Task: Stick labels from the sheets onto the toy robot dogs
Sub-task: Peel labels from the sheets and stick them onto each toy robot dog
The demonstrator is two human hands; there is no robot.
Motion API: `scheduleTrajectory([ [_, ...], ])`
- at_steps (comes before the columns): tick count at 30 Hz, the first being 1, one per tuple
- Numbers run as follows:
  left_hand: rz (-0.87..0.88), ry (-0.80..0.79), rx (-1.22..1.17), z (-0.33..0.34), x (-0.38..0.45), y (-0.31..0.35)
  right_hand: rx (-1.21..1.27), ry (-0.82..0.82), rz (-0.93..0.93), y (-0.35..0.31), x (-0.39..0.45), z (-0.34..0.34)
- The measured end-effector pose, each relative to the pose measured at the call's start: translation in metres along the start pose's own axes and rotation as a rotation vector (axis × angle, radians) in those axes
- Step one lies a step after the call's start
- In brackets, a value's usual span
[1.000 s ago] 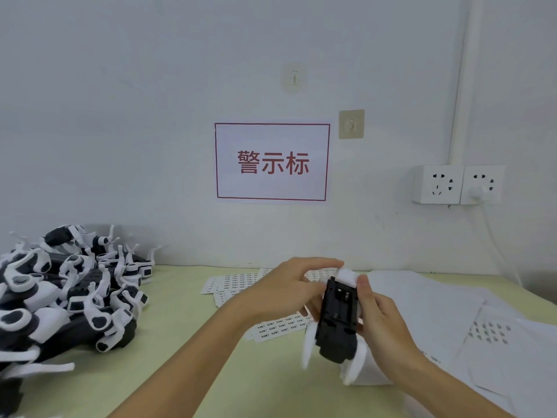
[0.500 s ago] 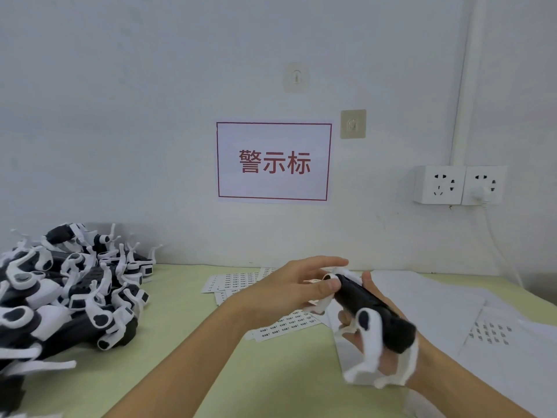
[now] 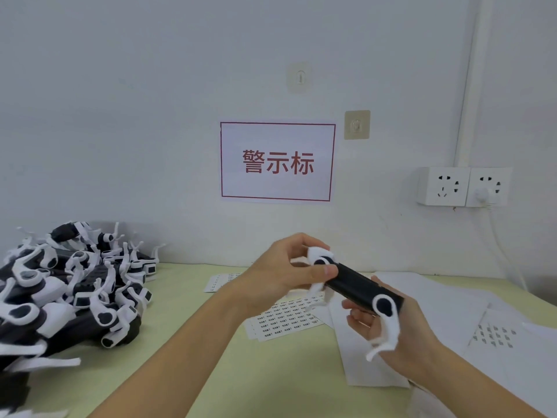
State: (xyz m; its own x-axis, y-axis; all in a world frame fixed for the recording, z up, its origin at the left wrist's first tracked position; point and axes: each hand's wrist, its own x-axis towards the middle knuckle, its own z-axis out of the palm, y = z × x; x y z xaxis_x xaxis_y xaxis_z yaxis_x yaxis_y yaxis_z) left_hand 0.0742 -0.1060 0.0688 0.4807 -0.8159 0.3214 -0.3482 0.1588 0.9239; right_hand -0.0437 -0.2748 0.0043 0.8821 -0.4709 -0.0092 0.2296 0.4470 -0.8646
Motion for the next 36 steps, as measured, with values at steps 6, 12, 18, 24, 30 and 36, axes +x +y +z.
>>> scheduleTrajectory([
  [6, -0.044, 0.334, 0.162, -0.033, 0.004, -0.003, -1.005, 0.362, -0.485, 0.011, 0.001, -0.015],
  [12, -0.145, 0.486, 0.211, -0.057, 0.002, -0.032, -1.705, 0.390, -0.325, 0.026, 0.004, -0.024],
  [18, -0.291, 0.457, 0.190, -0.071, -0.003, -0.067, -1.886, 0.348, -0.162, 0.032, 0.007, -0.027],
  [24, -0.378, 0.310, 0.373, -0.077, -0.004, -0.055, -1.795, 0.336, -0.238, 0.032, 0.005, -0.025],
  [30, 0.010, 0.480, 0.724, -0.040, 0.007, -0.040, -1.475, 0.320, -0.341, 0.029, 0.004, -0.023],
  [36, 0.299, 0.243, 0.724, 0.029, 0.006, -0.058, -1.048, 0.328, -0.422, 0.024, 0.007, -0.024],
])
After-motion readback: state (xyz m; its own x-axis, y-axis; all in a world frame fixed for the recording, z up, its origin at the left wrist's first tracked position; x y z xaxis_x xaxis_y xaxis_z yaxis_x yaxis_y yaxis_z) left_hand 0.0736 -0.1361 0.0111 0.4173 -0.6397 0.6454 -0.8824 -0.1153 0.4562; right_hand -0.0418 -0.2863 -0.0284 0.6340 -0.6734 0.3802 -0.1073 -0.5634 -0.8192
